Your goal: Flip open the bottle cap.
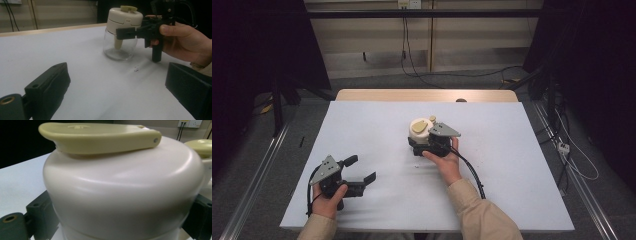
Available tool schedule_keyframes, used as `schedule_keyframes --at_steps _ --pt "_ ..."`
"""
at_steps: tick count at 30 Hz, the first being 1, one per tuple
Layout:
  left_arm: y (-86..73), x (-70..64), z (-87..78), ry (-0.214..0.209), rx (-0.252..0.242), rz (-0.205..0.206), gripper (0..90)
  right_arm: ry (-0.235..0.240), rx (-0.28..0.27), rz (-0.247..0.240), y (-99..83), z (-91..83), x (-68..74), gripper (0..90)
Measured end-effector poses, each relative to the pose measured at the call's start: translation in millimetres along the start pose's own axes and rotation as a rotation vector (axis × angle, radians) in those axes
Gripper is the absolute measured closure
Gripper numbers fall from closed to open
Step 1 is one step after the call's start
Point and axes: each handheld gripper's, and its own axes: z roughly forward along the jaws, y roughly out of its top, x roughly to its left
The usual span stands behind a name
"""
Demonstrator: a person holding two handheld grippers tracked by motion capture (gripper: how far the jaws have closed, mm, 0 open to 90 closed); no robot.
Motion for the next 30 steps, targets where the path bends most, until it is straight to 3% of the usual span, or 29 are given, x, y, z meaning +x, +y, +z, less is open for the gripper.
schedule_keyframes --at_steps 8,10,18,23,27,30 --pt "11.6 -2.6 11.1 -0.005 -0.010 -0.040 4.9 0.002 0.003 -0.007 -0.2 -0.2 -0.3 6.2" --pt "14.2 -2.3 12.5 -0.023 -0.012 -0.050 5.4 0.003 0.004 -0.009 -0.2 -0.2 -0.5 6.2" --pt "18.1 -2.5 19.8 -0.041 0.030 -0.067 14.1 0.003 0.005 -0.007 -0.3 0.3 -0.4 6.2" --pt "22.0 -1.5 24.2 -0.058 0.029 -0.086 17.9 0.003 0.006 -0.008 -0.6 0.2 -0.4 6.2" --pt "27.9 -2.3 29.8 -0.078 0.032 -0.073 27.1 0.004 0.006 -0.010 -0.5 0.3 -0.5 6.1" --pt "31.4 -2.6 33.0 -0.070 0.042 -0.067 33.7 0.003 0.007 -0.010 -0.6 0.3 -0.4 6.1"
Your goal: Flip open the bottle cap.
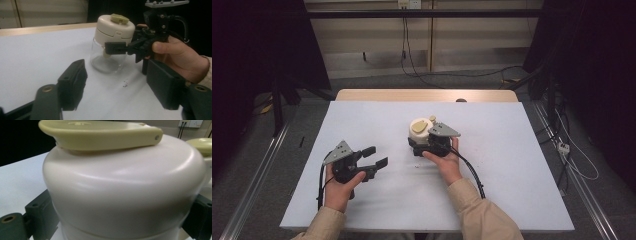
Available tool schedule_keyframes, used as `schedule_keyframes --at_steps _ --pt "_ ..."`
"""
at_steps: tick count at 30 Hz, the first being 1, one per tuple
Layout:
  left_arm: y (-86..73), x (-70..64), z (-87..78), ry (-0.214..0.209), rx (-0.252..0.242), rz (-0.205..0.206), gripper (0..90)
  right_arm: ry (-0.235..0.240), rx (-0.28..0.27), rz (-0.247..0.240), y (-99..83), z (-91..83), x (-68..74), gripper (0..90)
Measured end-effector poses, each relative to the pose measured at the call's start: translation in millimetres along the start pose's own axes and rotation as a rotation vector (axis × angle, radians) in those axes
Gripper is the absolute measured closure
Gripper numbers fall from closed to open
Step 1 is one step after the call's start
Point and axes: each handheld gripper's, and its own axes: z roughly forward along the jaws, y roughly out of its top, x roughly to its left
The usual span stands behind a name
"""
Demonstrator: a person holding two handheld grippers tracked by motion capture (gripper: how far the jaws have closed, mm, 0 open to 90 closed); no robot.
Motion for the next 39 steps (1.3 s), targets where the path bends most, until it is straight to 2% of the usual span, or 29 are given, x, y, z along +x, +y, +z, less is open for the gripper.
schedule_keyframes --at_steps 2,10,17,18,31,36,37,39 --pt "3.9 0.1 6.7 0.001 0.031 -0.027 36.6 0.000 0.001 0.000 -0.1 0.0 0.0 6.1" --pt "11.0 -1.5 23.9 -0.022 0.073 -0.021 53.8 0.001 0.001 -0.001 -0.2 -0.1 -0.2 6.1" --pt "16.4 -1.9 32.0 -0.024 0.091 -0.013 62.1 0.000 0.000 -0.001 -0.4 -0.1 -0.1 6.1" --pt "18.0 -1.2 34.0 -0.025 0.089 -0.025 62.2 0.001 0.001 -0.001 -0.3 0.0 -0.2 6.0" --pt "31.1 0.1 45.7 -0.034 0.114 -0.025 75.2 0.002 0.002 -0.002 -0.3 0.1 -0.2 6.0" --pt "39.1 -1.2 52.0 -0.046 0.121 -0.020 77.3 0.002 0.003 -0.002 -0.3 0.1 -0.3 6.0" --pt "42.0 -1.6 55.4 -0.047 0.143 -0.014 77.3 0.002 0.003 -0.002 -0.3 0.1 -0.3 6.0" --pt "44.8 -2.6 58.2 -0.048 0.153 -0.002 77.8 0.002 0.004 -0.002 -0.3 0.0 -0.3 6.0"
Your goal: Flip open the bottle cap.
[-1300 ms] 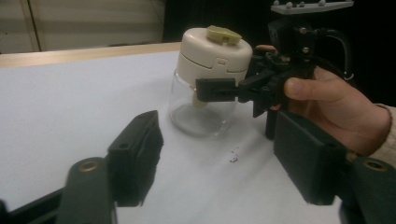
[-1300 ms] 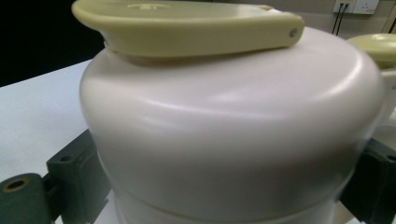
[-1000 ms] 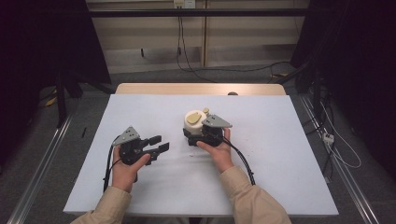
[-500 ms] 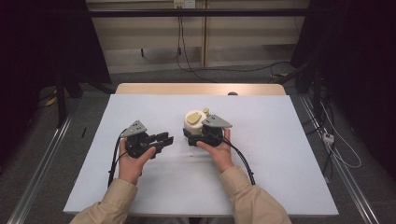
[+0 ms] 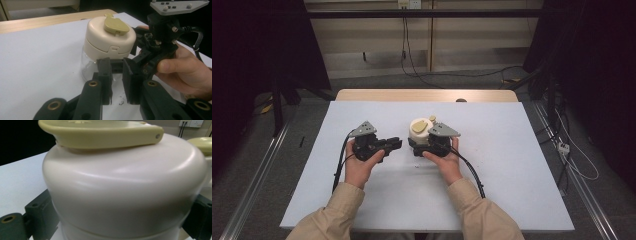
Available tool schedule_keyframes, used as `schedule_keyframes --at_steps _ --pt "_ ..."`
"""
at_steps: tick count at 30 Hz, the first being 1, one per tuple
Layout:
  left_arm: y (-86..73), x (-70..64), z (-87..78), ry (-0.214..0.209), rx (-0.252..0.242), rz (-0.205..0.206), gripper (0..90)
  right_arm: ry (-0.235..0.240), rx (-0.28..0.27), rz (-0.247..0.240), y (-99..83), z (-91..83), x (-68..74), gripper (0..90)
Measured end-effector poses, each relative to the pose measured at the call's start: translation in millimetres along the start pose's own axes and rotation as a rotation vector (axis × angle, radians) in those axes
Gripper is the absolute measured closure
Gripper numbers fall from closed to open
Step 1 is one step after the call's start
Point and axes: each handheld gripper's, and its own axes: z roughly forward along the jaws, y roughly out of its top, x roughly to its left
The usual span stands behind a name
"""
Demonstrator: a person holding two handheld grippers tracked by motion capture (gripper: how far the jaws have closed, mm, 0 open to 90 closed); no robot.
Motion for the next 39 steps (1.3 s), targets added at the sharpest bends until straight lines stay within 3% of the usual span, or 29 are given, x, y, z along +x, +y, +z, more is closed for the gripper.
schedule_keyframes --at_steps 16,39 --pt "15.3 0.7 13.3 0.010 0.006 -0.016 90.0 0.001 0.000 0.002 0.2 0.1 -0.1 6.0" --pt "27.9 -4.3 32.7 0.026 0.074 0.001 90.0 0.002 0.001 0.004 0.3 0.2 -0.1 6.0"
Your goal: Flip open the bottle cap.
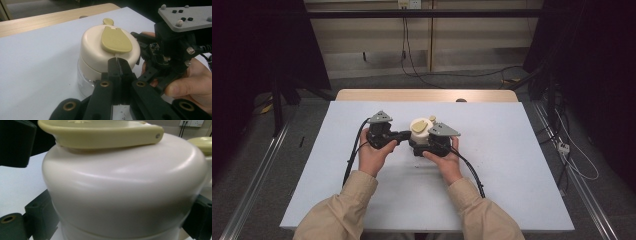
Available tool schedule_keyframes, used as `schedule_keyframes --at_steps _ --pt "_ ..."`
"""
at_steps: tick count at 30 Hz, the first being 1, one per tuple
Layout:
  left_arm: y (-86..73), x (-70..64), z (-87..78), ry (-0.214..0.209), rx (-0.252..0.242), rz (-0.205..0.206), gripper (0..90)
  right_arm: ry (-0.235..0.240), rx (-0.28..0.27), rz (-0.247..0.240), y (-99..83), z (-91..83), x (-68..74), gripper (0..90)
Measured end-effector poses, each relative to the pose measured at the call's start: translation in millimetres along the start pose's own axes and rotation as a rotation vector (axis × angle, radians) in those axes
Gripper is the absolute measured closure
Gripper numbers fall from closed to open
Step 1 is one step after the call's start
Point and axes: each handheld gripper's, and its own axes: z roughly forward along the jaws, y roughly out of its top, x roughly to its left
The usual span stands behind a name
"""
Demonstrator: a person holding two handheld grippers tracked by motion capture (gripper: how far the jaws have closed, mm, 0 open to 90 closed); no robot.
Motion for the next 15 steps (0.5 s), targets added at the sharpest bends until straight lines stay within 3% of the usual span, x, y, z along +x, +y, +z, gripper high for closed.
schedule_keyframes --at_steps 15 --pt "3.8 -2.9 7.0 0.011 0.018 -0.002 90.0 0.001 0.000 -0.001 -0.1 0.0 -0.1 6.0"
